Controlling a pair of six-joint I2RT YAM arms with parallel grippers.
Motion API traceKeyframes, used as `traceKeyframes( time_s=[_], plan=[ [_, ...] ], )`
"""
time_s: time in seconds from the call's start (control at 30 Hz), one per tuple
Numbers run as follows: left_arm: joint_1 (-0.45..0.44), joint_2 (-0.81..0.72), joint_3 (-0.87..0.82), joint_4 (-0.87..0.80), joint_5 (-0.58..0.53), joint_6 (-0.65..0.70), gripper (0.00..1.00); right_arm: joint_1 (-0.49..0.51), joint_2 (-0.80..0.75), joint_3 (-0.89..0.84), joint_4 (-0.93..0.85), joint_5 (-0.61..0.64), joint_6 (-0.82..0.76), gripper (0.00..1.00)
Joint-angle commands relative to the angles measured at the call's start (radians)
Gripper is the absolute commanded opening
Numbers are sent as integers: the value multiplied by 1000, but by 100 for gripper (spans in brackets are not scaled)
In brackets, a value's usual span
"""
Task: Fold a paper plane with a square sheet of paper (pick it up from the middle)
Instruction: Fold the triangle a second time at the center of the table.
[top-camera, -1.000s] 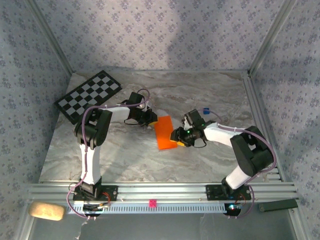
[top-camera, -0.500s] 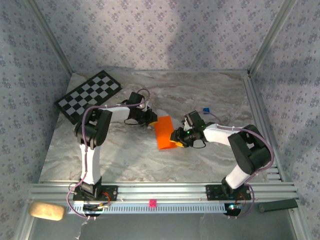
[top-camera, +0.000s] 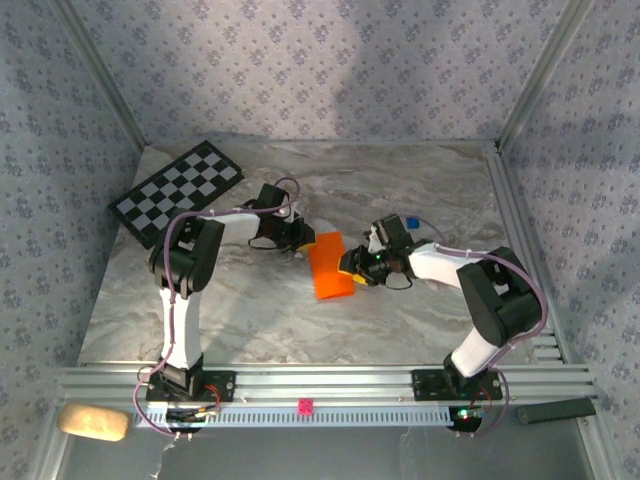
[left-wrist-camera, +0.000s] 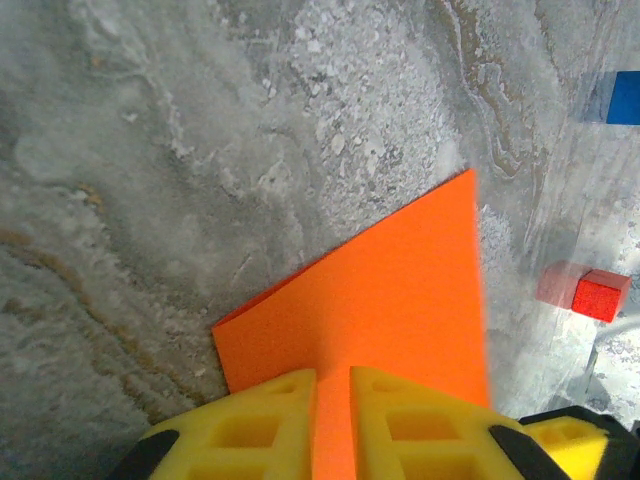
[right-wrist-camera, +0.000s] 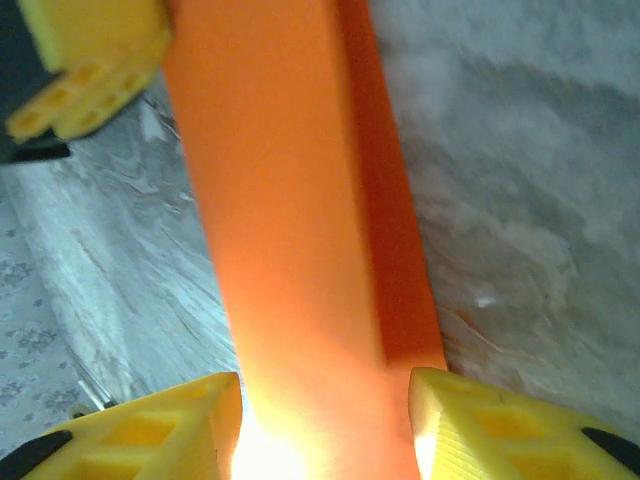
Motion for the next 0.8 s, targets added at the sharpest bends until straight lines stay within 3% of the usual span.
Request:
traceKeyframes(
  time_s=[0.0, 0.23, 0.77],
  plan=[
    [-15, 63, 1, -34, -23, 28, 17, -11, 39, 59, 16, -59, -64, 50],
    [-17, 57, 0, -36, -20, 31, 17, -24, 83, 71, 50, -99, -44, 47],
    [-29, 43, 21, -15, 9, 38, 19, -50, 135, 62, 76, -121, -51, 28]
  ],
)
